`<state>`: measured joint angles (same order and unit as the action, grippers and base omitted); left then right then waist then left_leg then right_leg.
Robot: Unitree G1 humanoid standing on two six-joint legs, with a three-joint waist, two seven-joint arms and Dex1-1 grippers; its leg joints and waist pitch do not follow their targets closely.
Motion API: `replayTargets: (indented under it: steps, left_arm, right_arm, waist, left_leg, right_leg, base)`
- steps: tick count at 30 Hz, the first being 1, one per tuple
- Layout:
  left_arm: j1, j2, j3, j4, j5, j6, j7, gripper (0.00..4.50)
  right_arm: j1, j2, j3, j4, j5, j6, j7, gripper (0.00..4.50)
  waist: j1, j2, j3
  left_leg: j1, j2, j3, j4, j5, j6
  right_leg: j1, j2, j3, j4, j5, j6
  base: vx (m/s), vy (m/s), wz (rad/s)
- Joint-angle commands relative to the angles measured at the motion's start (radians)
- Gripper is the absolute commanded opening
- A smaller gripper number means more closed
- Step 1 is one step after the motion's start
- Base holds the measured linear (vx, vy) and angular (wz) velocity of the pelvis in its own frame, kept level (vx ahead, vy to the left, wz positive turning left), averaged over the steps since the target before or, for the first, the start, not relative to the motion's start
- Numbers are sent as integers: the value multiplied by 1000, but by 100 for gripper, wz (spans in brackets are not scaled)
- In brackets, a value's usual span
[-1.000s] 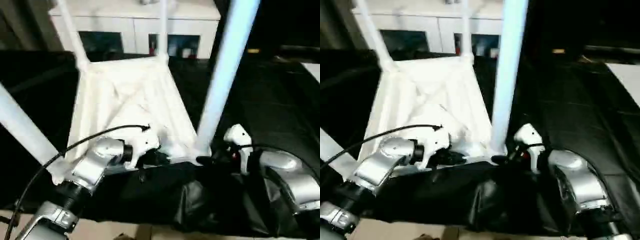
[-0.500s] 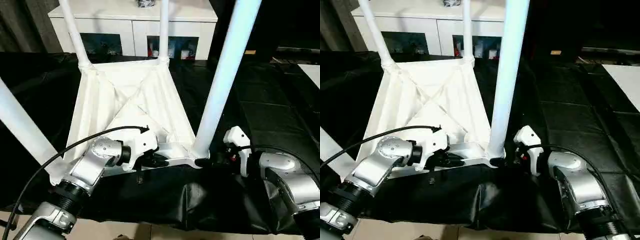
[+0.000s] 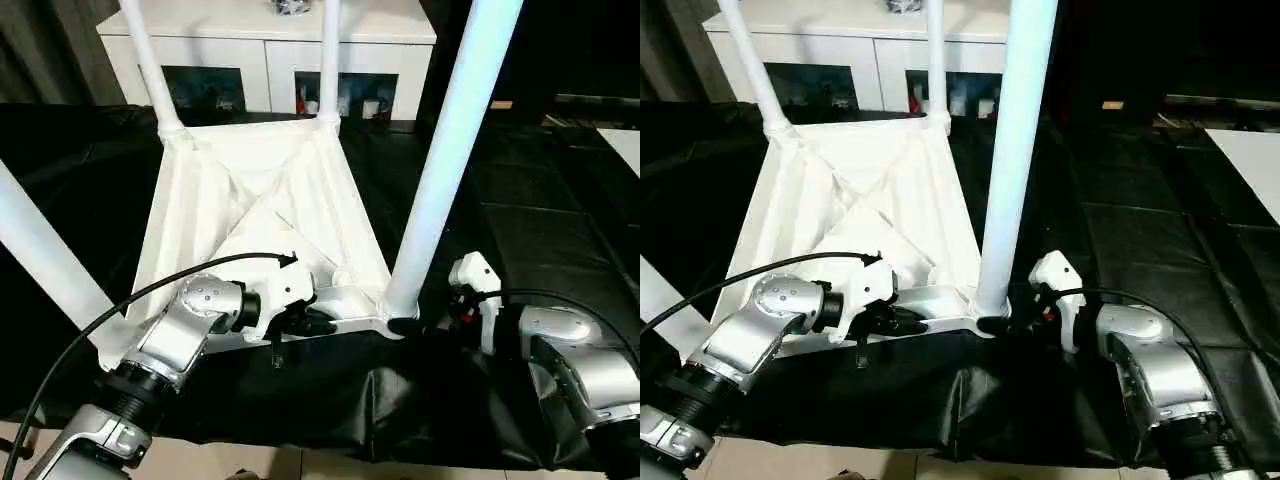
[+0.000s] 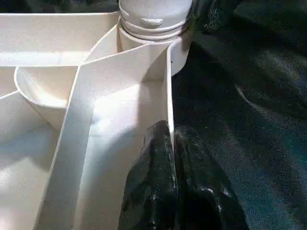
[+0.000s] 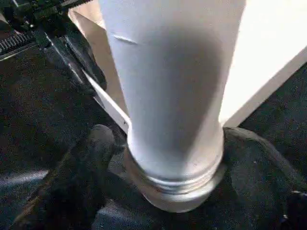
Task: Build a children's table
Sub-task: Rotate leg to tighten
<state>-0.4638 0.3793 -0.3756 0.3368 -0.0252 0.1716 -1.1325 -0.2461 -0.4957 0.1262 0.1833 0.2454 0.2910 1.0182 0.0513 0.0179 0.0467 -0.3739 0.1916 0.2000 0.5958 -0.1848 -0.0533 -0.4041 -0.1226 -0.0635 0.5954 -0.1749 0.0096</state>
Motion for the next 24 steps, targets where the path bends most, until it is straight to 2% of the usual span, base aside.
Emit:
replayTargets:
  steps: [1,7,17,24]
  left_arm:
    - [15,-10,-34,8,8,-6,-14,0]
    - [13,-9,-31,15,13,-12,-11,0]
    - [11,-9,-27,21,12,-13,-12,0]
    - [11,-6,-27,25,15,-14,-16,0]
  right_arm:
    - [-18,9,17,-18,14,-20,30,374]
    - [-23,8,22,8,7,-29,38,374]
    - [-29,25,15,25,22,-17,47,282]
    - [-28,33,21,35,12,-22,46,267]
  waist:
    - [-2,-18,-64]
    - [-2,-20,-64]
    - [-1,-20,-65]
    - [-1,-21,-65]
  left_leg:
    - [10,33,-12,-72,-206,64]
    - [10,33,-12,-72,-209,65]
    - [11,33,-12,-71,-198,70]
    - [12,33,-12,-71,-207,65]
  right_leg:
    - [44,-19,33,-61,-210,-218]
    - [44,-20,32,-62,-212,-220]
    - [45,-19,32,-59,-199,-225]
    - [45,-19,32,-61,-217,-220]
  base:
    - [0,0,0]
    - [0,0,0]
    - [0,0,0]
    - [0,0,0]
